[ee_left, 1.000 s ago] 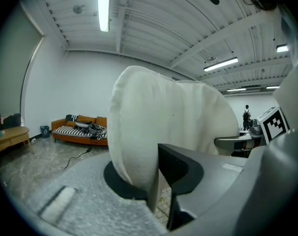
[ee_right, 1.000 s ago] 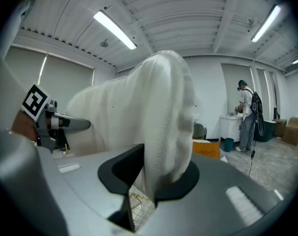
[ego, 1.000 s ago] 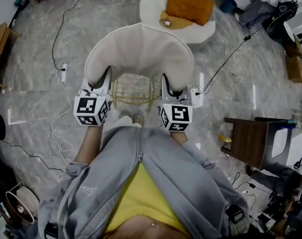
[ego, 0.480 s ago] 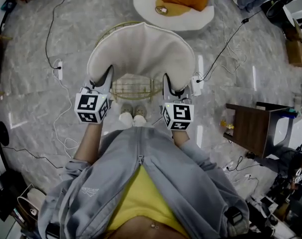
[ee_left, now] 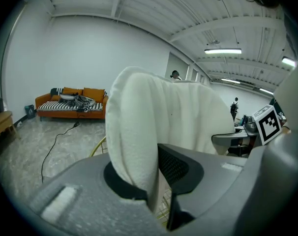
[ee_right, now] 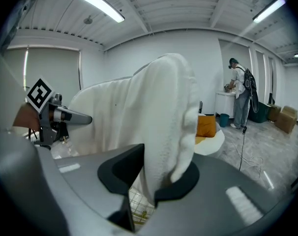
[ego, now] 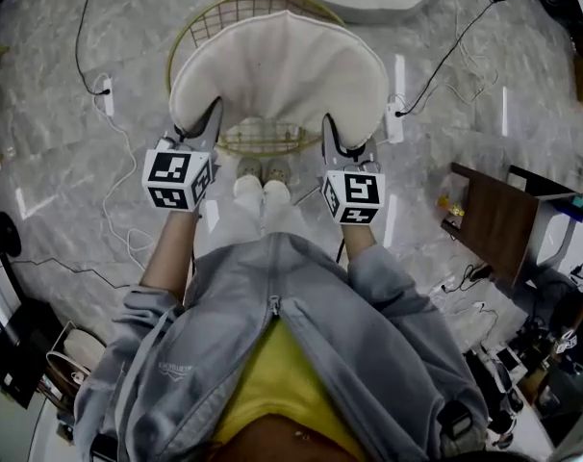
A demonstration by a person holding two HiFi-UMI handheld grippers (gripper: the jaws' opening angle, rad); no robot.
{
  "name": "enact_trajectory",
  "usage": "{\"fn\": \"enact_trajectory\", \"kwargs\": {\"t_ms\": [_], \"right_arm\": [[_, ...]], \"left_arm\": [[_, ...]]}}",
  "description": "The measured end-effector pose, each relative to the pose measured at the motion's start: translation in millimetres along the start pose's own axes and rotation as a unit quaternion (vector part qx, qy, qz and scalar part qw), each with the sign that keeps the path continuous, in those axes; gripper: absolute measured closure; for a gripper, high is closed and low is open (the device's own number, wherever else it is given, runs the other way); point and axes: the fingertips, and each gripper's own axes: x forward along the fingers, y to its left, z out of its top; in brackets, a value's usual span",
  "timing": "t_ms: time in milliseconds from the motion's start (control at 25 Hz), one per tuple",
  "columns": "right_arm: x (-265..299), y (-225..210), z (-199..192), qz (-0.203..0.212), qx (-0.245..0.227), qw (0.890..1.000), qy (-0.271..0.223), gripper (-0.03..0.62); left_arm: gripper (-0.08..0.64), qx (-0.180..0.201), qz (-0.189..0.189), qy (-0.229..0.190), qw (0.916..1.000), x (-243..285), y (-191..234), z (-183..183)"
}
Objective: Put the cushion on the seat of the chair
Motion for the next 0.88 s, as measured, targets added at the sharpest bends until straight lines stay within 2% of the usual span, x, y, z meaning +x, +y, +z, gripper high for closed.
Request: {"fn": "enact_trajectory", "kwargs": {"t_ms": [400, 880], "right_arm": [[34.3, -3.4, -84.7, 0.017, 0.022, 0.998, 0.064, 0.518], [73.3, -4.2, -177.2, 0.04, 0.039, 0.988, 0.144, 0.518]], "left_arm": [[0.486, -0.032, -0.019, 0.076, 0.9964, 41.4, 14.4, -82.8], [0.485, -0.066, -0.034, 0.162, 0.984, 84.2, 31.7, -177.2]]}}
